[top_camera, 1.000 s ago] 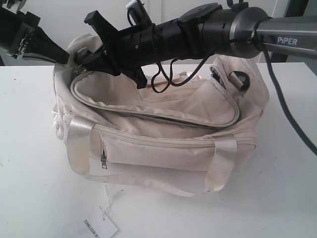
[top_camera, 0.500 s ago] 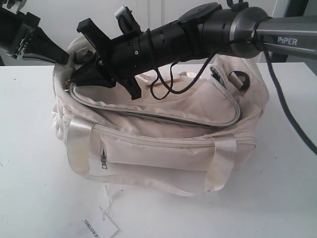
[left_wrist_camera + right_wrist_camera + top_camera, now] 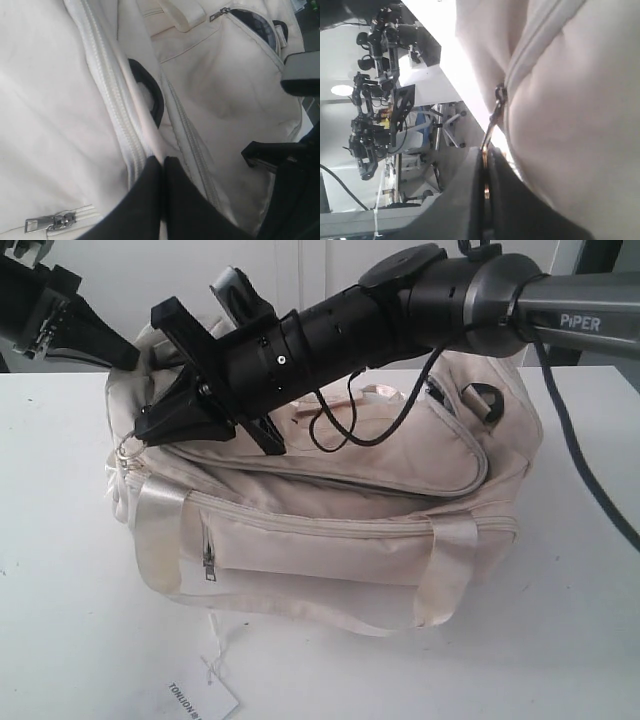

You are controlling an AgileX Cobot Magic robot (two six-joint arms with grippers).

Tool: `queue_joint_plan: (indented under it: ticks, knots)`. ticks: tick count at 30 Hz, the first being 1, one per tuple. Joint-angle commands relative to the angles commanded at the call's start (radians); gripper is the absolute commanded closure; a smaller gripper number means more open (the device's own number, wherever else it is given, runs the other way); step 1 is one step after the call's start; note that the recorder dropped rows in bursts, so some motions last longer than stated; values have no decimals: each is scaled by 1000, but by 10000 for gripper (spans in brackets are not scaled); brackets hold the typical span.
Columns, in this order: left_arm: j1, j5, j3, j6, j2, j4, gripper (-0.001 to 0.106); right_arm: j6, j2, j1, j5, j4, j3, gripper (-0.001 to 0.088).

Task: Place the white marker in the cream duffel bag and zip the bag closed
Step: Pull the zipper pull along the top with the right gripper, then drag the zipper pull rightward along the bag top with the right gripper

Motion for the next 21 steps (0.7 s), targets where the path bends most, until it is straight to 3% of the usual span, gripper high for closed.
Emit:
queue_joint_plan:
  ticks: [5,12,21]
  knots:
    - [0,-14,0,0,0,18,1053,-3,0,0,35,-58,0,868]
    - [0,-38,0,0,0,144,1053,-22,-2,0,35,-95,0,868]
    - [0,-17,16,-9,37,159,1053,-22,-19,0,35,-272,0,868]
